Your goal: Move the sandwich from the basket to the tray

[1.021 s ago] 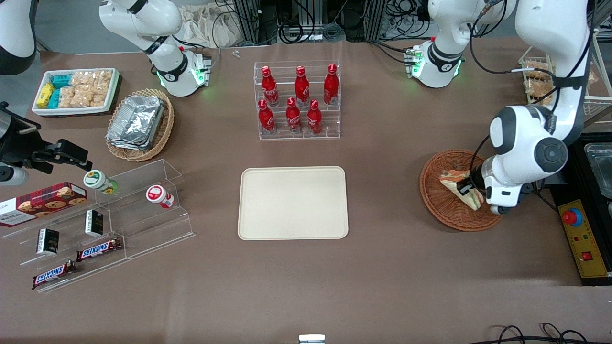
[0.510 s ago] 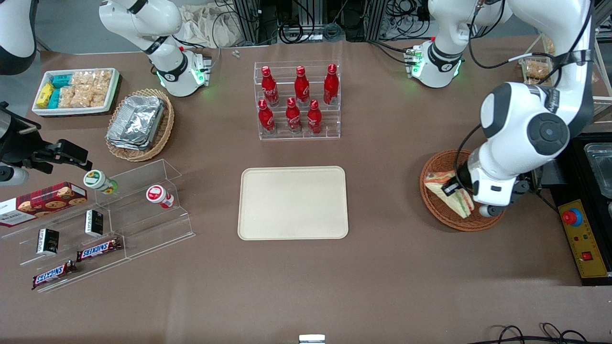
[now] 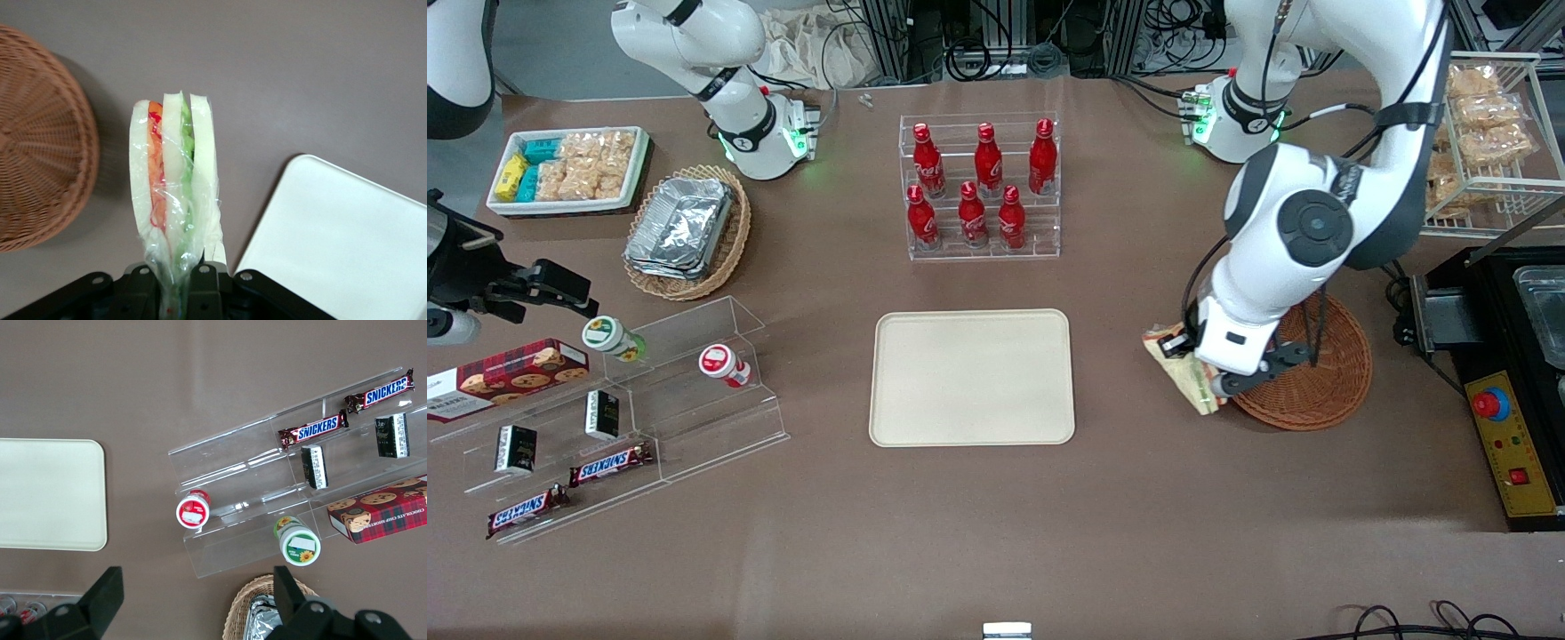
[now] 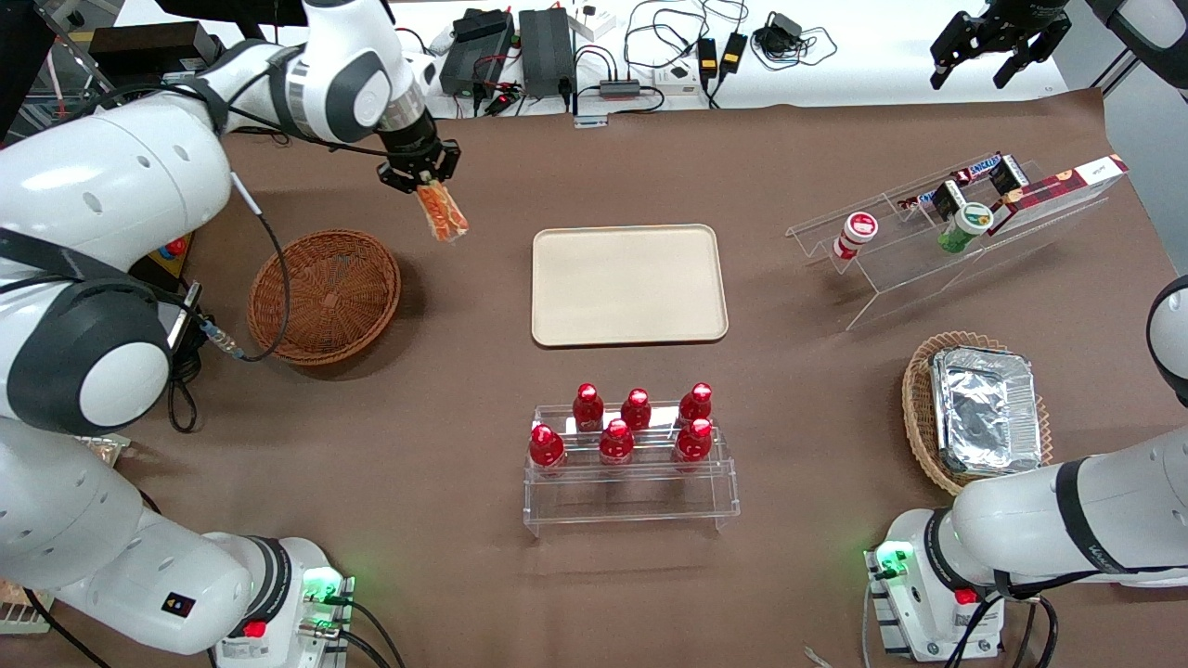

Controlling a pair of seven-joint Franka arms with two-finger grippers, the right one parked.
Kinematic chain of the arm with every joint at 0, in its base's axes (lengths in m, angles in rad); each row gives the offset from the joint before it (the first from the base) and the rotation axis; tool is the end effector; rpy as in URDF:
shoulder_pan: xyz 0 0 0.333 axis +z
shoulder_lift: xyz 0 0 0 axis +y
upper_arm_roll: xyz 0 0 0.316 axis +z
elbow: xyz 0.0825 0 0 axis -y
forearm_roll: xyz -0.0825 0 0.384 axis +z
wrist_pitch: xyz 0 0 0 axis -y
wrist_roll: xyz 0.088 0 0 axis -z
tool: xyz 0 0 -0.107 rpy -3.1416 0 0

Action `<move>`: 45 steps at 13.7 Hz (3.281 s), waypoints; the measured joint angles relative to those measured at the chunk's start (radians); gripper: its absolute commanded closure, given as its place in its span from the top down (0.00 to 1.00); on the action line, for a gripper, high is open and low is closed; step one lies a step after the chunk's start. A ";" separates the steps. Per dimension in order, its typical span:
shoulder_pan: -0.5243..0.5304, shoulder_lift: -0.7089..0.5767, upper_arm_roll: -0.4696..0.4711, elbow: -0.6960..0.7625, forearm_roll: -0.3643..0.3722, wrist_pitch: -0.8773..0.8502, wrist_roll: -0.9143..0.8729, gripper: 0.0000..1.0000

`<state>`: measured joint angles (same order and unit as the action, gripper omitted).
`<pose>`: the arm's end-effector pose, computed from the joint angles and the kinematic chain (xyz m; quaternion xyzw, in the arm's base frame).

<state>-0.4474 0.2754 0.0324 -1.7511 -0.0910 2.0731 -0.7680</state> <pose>0.5826 -0.2635 0.4172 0.9798 0.1953 -0.0006 0.0429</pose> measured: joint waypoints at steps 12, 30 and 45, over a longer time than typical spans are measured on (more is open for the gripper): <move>-0.170 0.302 -0.043 0.198 0.000 0.050 0.016 0.00; -0.126 0.269 0.000 0.334 0.033 -0.136 -0.024 1.00; 0.220 -0.005 0.139 0.295 0.099 -0.364 0.263 1.00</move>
<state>-0.2271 0.2703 0.1717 -1.4563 0.0078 1.7095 -0.5047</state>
